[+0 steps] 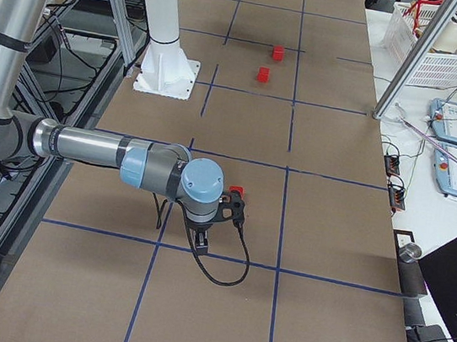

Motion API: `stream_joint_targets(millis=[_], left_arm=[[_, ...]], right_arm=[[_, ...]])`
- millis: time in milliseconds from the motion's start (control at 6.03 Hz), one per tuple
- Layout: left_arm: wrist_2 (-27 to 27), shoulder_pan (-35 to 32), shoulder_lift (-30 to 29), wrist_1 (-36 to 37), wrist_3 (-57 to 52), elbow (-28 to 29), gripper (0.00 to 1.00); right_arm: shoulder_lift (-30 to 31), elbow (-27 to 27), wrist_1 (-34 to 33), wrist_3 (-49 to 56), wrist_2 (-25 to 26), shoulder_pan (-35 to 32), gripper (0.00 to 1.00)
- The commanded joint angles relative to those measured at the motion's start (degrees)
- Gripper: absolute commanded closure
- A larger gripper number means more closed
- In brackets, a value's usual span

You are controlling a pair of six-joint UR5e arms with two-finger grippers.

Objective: Form red blocks into L shape at center

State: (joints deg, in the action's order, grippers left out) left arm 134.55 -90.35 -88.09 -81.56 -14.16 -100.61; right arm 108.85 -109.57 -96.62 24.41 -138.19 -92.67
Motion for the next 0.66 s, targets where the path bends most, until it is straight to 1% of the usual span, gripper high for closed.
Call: stream_joint_targets(millis=[0, 166, 331, 497], left_arm=[[0.01, 0.0, -0.07, 0.0, -0.08, -0.2, 0.0], [0.01, 0.0, -0.07, -0.09, -0.16, -0.29, 0.0], [0.01, 0.0, 0.02, 0.0, -0.08, -0.38, 0.0], [0.01, 0.0, 0.98, 0.0, -0.08, -0.38, 0.0]], right_arm=[[-0.13, -0.81, 0.02, -0.07, -0.5, 0.03, 0.0], [-0.04, -0.64, -0.06, -0.15, -0.41, 0.2, 0.0], [-0.56, -0.73, 0.02, -3.64, -0.41, 1.77, 0.0], [-1.61, -0.73, 5.94, -16.98, -0.32, 5.88, 0.0]])
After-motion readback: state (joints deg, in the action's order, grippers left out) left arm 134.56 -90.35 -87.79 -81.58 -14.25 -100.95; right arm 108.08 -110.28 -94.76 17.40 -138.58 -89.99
